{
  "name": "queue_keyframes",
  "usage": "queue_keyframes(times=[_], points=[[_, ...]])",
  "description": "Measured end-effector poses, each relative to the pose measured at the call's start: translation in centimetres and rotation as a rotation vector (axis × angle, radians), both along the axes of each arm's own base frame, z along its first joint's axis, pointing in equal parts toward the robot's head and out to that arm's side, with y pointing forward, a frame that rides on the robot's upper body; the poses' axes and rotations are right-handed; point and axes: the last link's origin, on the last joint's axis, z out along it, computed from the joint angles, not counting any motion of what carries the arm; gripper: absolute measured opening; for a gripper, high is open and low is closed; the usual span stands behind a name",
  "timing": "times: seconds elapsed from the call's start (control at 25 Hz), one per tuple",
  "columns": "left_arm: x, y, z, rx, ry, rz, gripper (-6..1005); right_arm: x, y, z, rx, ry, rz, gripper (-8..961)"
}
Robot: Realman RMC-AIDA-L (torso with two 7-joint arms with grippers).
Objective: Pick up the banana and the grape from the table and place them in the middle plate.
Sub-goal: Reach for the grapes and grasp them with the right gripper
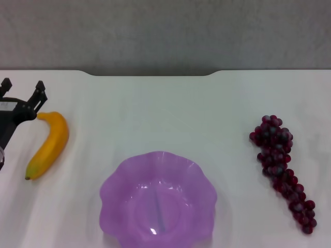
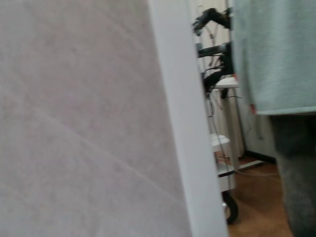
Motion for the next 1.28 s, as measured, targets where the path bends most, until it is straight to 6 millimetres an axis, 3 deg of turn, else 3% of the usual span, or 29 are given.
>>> queue_keyframes(times=[0.52,0.96,1.28], points=[[0.1,-0.3,-0.8,-0.044,0.092,-0.025,831,-1.4,0.3,-1.7,-0.09,-0.053,0.083,903],[0.4,-0.7,-1.7,-0.142,0.139,-0.089,831,-5.6,0.4,-7.1,-0.292,-0.059,0.284,902],[0.5,-0.7,-1.7,-0.142,0.141,-0.091,831,-7.1,-0.5,-9.8,-0.395,-0.043,0.345,901]])
